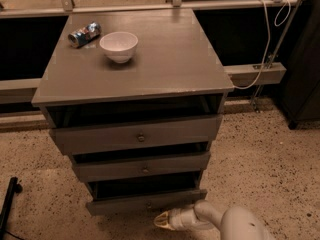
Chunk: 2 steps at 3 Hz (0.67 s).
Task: Close bottom drawer
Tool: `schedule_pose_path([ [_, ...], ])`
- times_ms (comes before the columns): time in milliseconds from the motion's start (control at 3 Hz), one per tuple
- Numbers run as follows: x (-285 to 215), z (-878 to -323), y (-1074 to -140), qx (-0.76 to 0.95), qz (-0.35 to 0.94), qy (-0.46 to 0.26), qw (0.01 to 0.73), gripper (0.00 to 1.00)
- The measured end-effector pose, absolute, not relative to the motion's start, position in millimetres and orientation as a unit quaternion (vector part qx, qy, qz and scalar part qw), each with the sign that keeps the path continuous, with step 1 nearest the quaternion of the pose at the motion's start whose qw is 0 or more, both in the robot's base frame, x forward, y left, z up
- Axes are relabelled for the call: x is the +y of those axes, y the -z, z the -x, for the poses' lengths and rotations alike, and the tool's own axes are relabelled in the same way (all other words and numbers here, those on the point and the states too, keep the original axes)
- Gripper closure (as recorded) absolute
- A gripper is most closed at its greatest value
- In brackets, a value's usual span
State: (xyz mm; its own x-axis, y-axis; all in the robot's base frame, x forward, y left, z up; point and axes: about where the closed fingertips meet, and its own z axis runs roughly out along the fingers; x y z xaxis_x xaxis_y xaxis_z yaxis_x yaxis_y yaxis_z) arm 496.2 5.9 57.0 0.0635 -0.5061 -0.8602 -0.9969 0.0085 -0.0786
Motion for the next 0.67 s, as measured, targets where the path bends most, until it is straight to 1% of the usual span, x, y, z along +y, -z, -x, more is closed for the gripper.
schedule_pose_path([
  [333,5.2,-512.3,-46.9,0.586,0.615,-0.332,0.411,1.0],
  [667,-2.9,-547.1,-57.8,0.569,0.618,-0.304,0.449,1.0],
])
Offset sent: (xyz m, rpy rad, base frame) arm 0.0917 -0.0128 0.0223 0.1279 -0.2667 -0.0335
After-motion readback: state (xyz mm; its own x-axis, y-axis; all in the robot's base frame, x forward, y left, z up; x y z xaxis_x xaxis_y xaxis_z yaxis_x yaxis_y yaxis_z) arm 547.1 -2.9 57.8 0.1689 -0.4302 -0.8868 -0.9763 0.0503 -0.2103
